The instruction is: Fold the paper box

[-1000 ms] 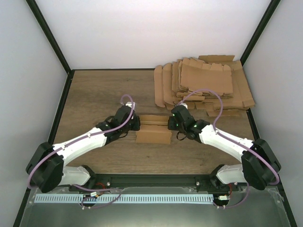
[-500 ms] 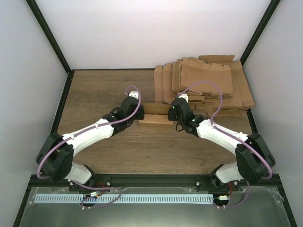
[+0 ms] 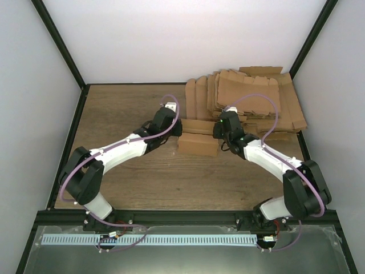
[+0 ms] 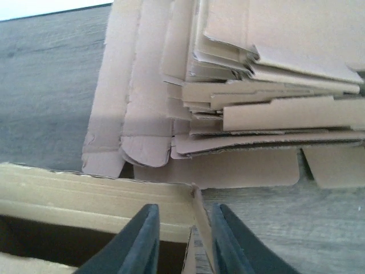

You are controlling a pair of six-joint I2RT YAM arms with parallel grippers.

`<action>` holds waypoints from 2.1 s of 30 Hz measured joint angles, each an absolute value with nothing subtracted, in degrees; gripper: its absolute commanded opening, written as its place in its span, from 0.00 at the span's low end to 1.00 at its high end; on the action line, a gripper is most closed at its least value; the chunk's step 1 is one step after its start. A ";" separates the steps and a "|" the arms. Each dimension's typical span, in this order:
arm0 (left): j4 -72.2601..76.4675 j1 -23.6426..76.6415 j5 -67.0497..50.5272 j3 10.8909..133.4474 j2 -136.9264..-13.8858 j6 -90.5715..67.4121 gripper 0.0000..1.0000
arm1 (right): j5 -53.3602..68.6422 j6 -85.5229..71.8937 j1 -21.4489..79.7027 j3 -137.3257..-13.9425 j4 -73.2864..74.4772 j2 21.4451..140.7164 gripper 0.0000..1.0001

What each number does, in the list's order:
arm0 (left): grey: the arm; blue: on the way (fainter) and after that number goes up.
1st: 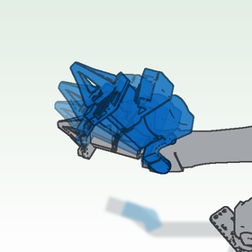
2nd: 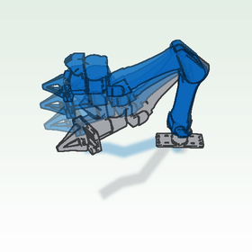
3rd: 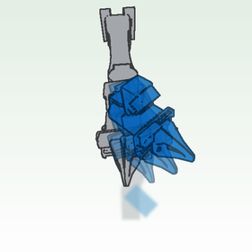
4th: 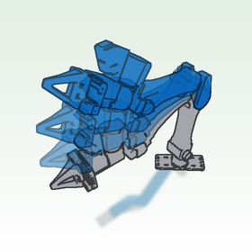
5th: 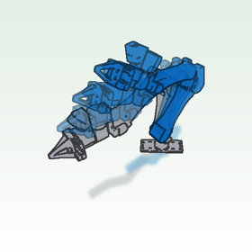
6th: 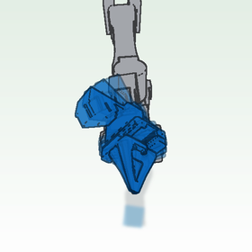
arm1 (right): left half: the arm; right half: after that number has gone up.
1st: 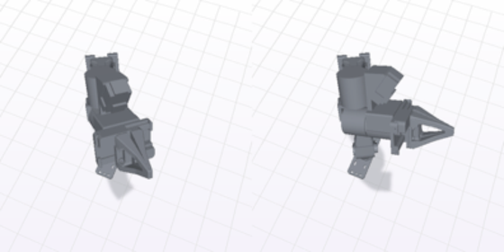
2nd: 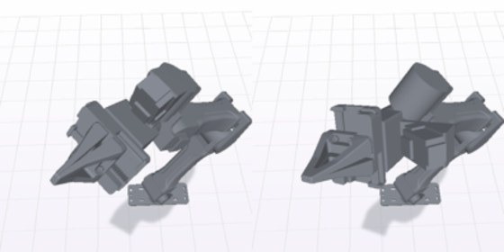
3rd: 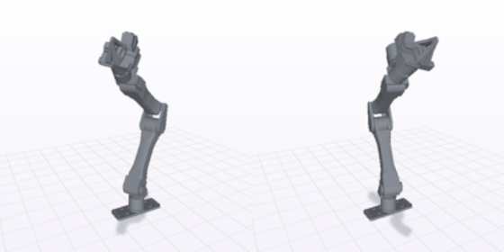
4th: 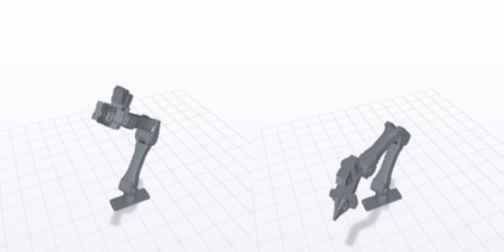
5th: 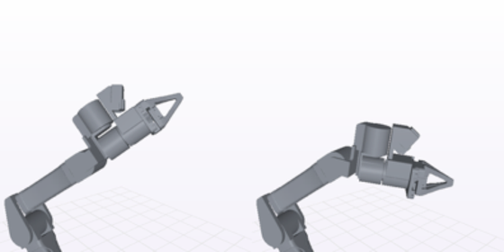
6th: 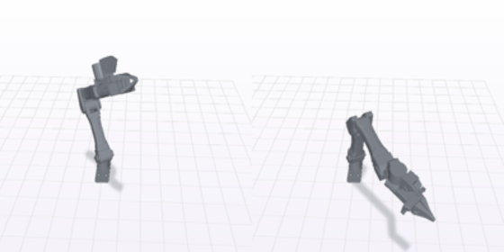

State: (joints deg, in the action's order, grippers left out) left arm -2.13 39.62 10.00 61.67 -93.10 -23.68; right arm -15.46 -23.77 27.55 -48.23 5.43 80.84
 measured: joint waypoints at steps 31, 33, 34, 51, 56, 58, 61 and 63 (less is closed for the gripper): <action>-6.37 40.51 -6.59 52.45 -78.87 -24.97 0.08 | 0.82 -11.40 27.22 -65.60 19.38 80.27 0.69; -4.43 41.89 -10.94 49.80 -80.60 -25.82 0.05 | 3.68 -10.59 26.15 -72.66 22.17 86.30 0.62; -3.62 42.54 -12.53 48.99 -81.78 -26.44 0.04 | 5.02 -10.07 25.50 -75.42 22.87 88.95 0.58; 13.87 44.64 -20.97 47.13 -97.01 -30.92 0.04 | 22.65 -0.36 18.96 -106.54 46.83 124.16 0.01; 16.51 44.80 -20.47 47.13 -99.77 -31.29 0.04 | 24.43 0.91 19.73 -100.42 48.51 123.15 0.01; 17.32 44.95 -20.03 47.13 -100.53 -31.29 0.04 | 25.04 1.17 20.01 -97.69 48.69 122.19 0.01; 18.26 45.04 -19.25 47.13 -101.19 -31.22 0.04 | 25.76 1.56 20.67 -94.67 48.84 120.38 0.01; 18.87 45.04 -18.61 47.16 -101.49 -31.16 0.04 | 25.98 1.61 21.17 -92.75 48.58 118.67 0.01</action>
